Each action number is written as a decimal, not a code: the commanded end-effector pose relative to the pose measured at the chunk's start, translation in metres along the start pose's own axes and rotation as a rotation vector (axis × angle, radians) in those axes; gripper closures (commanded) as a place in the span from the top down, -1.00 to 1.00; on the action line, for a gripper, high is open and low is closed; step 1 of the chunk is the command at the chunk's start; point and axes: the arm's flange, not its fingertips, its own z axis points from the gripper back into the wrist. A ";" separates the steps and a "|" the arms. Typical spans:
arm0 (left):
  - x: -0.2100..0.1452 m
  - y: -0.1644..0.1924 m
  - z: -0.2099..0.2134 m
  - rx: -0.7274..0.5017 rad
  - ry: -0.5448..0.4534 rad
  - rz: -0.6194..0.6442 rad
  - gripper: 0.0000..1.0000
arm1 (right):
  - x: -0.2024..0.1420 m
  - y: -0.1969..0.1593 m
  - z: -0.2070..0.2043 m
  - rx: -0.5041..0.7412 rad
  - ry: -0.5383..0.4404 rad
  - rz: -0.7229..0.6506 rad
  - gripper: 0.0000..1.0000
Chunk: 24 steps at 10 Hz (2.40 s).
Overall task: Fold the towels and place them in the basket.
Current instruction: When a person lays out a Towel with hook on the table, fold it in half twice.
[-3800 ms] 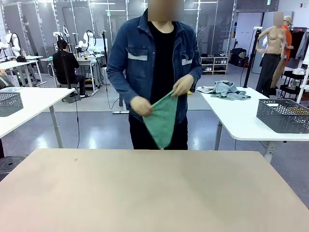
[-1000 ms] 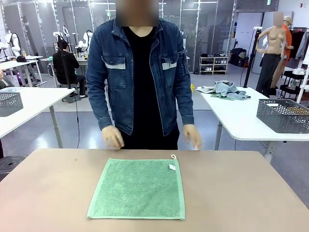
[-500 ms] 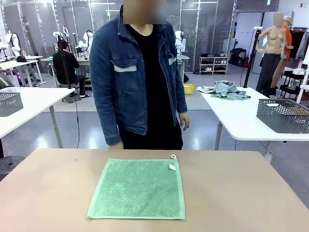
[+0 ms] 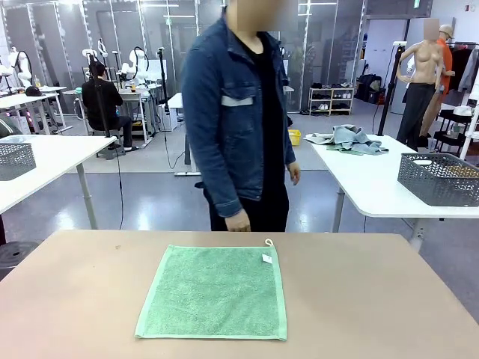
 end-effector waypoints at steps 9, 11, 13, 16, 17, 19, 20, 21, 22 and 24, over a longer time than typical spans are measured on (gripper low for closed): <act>-0.001 -0.097 -0.148 0.014 0.348 -0.636 1.00 | -0.005 0.116 -0.131 0.068 0.342 0.620 1.00; -0.021 -0.113 -0.198 -0.050 0.434 -0.787 1.00 | -0.024 0.133 -0.182 0.109 0.468 0.701 1.00; -0.042 -0.121 -0.228 -0.090 0.496 -0.869 1.00 | -0.040 0.144 -0.215 0.121 0.527 0.757 1.00; -0.046 -0.127 -0.236 -0.119 0.518 -0.842 1.00 | -0.046 0.149 -0.220 0.131 0.550 0.726 1.00; -0.046 -0.127 -0.236 -0.119 0.518 -0.842 1.00 | -0.046 0.149 -0.220 0.131 0.550 0.726 1.00; -0.046 -0.127 -0.236 -0.119 0.518 -0.842 1.00 | -0.046 0.149 -0.220 0.131 0.550 0.726 1.00; -0.046 -0.127 -0.236 -0.119 0.518 -0.842 1.00 | -0.046 0.149 -0.220 0.131 0.550 0.726 1.00; -0.048 -0.127 -0.239 -0.123 0.515 -0.856 1.00 | -0.046 0.149 -0.222 0.127 0.547 0.733 1.00; -0.047 -0.129 -0.261 -0.185 0.555 -0.882 1.00 | -0.047 0.154 -0.247 0.166 0.603 0.782 1.00; -0.052 -0.128 -0.301 -0.252 0.583 -0.915 1.00 | -0.054 0.162 -0.287 0.192 0.656 0.833 1.00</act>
